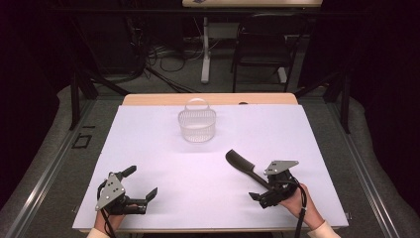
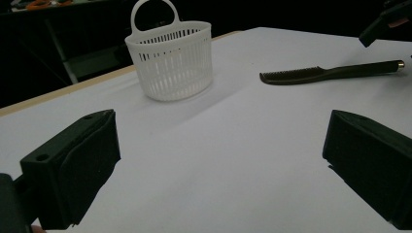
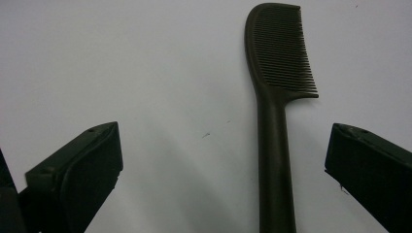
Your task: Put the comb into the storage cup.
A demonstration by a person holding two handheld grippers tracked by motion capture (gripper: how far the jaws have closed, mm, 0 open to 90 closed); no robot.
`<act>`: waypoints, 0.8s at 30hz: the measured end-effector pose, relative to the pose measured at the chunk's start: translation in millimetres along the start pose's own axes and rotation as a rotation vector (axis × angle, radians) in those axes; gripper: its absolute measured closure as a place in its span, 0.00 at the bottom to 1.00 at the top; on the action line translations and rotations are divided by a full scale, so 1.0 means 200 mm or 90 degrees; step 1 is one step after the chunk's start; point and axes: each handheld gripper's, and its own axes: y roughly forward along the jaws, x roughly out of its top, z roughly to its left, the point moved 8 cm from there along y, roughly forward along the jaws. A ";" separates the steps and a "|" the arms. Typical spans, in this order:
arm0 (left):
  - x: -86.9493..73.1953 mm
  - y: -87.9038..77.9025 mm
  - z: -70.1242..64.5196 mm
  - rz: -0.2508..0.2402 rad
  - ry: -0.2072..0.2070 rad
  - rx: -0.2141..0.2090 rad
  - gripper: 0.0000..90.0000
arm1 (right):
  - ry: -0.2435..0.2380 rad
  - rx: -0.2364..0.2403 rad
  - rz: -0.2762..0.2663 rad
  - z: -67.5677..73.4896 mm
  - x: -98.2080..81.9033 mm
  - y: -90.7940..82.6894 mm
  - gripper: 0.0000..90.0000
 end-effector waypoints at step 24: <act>0.00 0.00 0.00 0.001 0.002 0.003 0.00 | -0.004 -0.031 0.124 -0.05 0.04 0.09 0.13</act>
